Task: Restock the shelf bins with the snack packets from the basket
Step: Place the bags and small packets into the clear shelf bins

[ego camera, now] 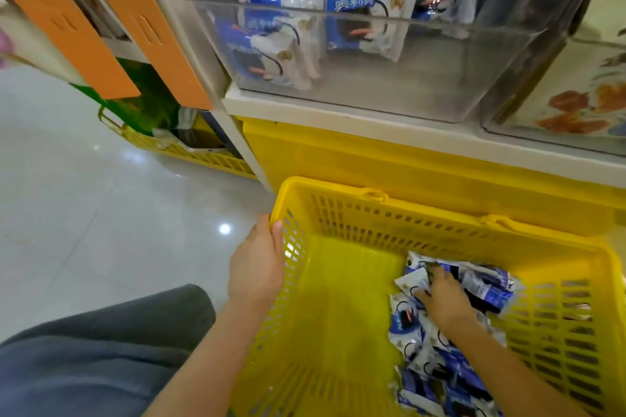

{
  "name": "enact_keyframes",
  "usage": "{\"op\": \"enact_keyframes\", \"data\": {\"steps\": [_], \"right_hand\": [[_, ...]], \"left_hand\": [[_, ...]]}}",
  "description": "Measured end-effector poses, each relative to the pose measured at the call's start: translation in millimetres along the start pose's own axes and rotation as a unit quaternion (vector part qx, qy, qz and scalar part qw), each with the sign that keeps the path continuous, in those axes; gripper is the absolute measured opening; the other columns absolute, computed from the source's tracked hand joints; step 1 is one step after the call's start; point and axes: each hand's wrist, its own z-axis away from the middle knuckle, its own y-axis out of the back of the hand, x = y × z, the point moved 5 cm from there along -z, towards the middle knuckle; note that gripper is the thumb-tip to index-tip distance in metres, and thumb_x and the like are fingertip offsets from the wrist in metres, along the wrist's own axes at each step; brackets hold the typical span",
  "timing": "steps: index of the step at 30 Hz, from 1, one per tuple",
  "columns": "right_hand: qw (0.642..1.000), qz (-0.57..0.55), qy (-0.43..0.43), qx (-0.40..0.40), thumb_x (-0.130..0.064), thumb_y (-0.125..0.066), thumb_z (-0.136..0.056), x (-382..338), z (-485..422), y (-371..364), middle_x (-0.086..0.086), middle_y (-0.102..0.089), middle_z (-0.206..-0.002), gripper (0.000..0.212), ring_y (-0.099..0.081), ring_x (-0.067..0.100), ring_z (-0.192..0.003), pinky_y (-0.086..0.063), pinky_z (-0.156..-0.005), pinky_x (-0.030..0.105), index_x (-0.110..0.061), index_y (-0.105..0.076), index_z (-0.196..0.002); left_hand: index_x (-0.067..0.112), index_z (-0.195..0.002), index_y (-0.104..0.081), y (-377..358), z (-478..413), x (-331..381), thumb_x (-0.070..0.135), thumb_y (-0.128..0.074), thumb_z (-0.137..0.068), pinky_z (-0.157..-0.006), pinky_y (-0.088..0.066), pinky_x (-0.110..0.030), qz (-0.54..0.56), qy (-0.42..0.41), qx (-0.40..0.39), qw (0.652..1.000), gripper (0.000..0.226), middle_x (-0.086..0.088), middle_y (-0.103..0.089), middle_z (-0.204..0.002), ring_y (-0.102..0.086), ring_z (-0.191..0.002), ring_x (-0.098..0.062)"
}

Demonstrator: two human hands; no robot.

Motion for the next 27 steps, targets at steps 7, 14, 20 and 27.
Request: {"op": "enact_keyframes", "data": {"steps": [7,14,20,27], "right_hand": [[0.999,-0.006,0.029,0.012,-0.037,-0.054,-0.093,-12,18,6,0.011,-0.058,-0.096,0.038,-0.057,0.021,-0.081,-0.047,-0.065,0.032,-0.011,-0.043,-0.117],[0.98,-0.177,0.094,0.009,-0.037,-0.059,-0.09,-48,60,35,0.001,-0.044,-0.059,0.052,-0.046,0.007,-0.048,-0.036,-0.045,0.018,0.0,-0.044,-0.124],[0.953,-0.261,0.154,0.001,-0.035,-0.059,-0.089,-64,119,61,0.021,-0.064,-0.083,0.035,-0.064,0.015,-0.063,-0.053,-0.063,0.033,-0.002,-0.054,-0.099],[0.89,-0.446,0.094,-0.003,-0.024,-0.052,-0.095,-34,135,53,0.012,-0.068,-0.084,0.015,-0.068,0.014,-0.064,-0.058,-0.061,0.027,-0.011,-0.059,-0.093]], "left_hand": [[0.013,-0.109,-0.048,-2,0,-4,0.039,-0.03,-0.098,-0.067,-0.04,-0.039,0.024,0.0,-0.003,1.0,0.034,-0.013,-0.062,-0.101,-0.058,-0.09,-0.036],[0.007,-0.136,-0.037,-5,23,32,0.021,-0.047,-0.094,-0.102,-0.035,-0.037,-0.016,-0.178,-0.004,0.984,0.046,-0.014,-0.035,-0.141,-0.036,-0.129,-0.03],[0.007,-0.133,-0.039,-59,76,61,0.022,-0.051,-0.094,-0.105,-0.033,-0.027,0.232,-0.1,-0.33,0.91,0.043,-0.01,-0.043,-0.136,-0.042,-0.127,-0.019],[0.025,-0.103,-0.057,-83,115,84,0.013,-0.064,-0.086,-0.074,-0.047,-0.012,0.384,-0.078,-0.416,0.821,0.023,0.013,-0.066,-0.101,-0.061,-0.085,0.009]]}}
